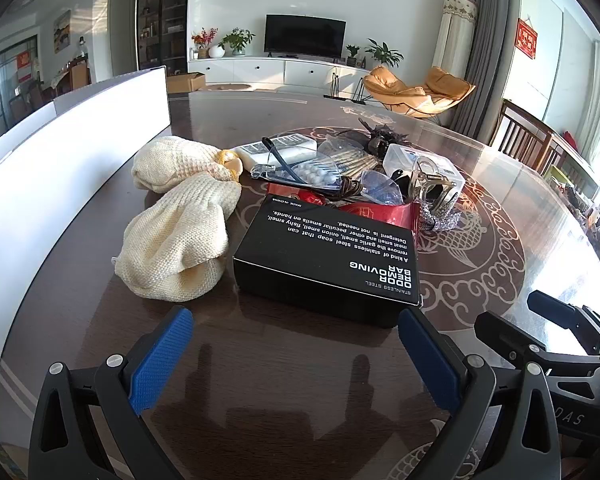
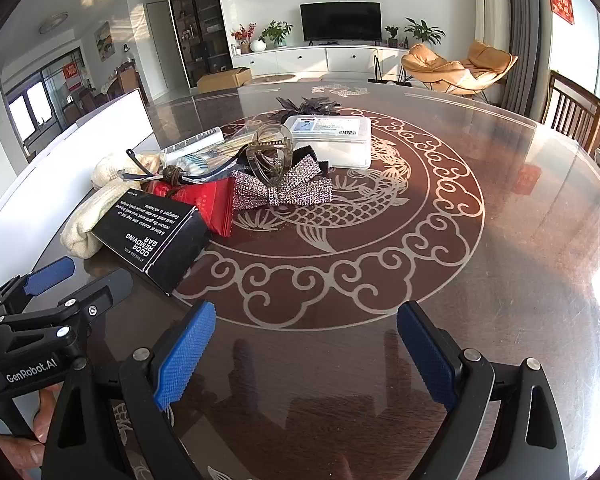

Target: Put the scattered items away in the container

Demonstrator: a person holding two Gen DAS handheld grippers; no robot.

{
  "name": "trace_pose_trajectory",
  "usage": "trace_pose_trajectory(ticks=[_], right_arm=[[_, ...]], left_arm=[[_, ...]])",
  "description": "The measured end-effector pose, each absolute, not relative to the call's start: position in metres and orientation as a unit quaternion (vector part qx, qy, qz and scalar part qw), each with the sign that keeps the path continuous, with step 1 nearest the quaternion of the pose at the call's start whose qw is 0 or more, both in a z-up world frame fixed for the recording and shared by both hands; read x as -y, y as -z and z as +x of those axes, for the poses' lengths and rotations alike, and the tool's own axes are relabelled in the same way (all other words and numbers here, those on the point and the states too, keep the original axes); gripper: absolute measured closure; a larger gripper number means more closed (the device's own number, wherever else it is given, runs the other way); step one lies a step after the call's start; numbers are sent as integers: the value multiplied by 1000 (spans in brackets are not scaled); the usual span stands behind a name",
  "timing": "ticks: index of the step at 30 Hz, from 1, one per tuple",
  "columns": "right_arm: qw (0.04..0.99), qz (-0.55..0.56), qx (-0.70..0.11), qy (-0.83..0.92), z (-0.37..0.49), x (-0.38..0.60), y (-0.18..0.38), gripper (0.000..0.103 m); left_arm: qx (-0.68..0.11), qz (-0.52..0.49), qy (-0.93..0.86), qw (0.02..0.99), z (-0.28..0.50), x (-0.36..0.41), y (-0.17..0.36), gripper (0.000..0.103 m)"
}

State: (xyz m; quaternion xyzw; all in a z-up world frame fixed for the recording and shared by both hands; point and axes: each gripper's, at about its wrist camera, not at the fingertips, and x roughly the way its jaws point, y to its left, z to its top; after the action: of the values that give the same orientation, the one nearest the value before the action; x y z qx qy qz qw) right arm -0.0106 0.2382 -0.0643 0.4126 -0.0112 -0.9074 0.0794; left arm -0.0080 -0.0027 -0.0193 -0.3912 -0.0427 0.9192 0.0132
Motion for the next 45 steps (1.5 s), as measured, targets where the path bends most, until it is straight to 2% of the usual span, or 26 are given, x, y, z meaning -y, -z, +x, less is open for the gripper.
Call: trace_pose_trajectory(ticks=[45], right_arm=[[81,426,18,901,-17,-238,70,10]], left_arm=[[63,-395,-916,18,-8,9,22,0]])
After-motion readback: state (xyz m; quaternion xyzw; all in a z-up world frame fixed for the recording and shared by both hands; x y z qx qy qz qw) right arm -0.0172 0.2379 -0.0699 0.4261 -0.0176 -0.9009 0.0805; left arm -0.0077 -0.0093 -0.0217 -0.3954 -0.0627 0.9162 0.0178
